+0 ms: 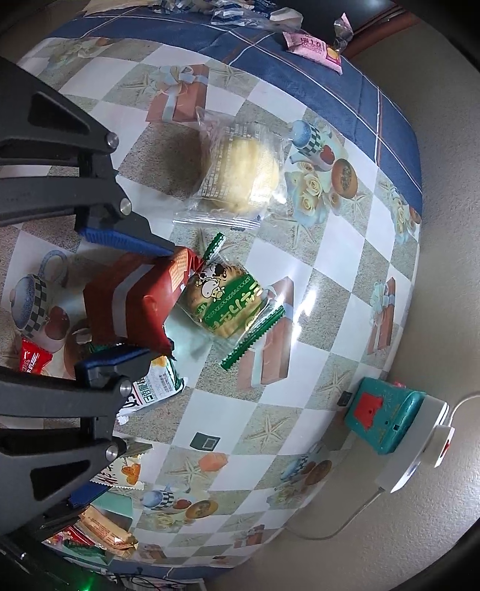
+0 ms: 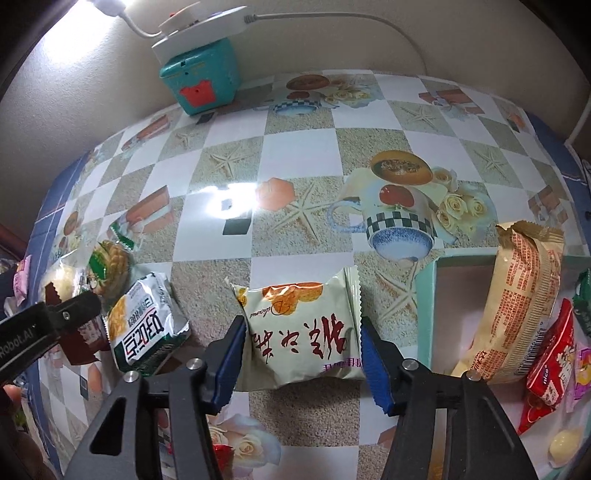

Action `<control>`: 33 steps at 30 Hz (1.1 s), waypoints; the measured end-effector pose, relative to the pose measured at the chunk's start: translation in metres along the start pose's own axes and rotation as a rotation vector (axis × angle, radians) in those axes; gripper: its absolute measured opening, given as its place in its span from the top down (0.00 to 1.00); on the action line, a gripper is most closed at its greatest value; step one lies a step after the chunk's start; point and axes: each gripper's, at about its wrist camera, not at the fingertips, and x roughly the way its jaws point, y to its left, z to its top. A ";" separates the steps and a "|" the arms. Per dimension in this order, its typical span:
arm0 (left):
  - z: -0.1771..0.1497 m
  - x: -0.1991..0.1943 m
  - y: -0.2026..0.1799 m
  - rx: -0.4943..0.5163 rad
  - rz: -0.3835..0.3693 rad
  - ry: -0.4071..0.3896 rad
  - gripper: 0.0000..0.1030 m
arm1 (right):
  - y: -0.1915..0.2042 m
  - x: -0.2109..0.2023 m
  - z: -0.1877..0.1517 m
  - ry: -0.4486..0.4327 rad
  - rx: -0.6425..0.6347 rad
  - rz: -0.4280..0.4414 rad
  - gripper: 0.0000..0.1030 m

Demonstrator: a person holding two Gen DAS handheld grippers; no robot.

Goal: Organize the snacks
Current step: 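Lift the red box with the left tool while the right tool lifts the white pastry bag, then carry the red box with the left tool while the right tool carries the pastry bag over the tray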

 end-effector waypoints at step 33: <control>0.008 -0.034 0.035 -0.135 -0.124 -0.034 0.75 | 0.002 -0.036 0.010 -0.065 -0.014 0.035 0.41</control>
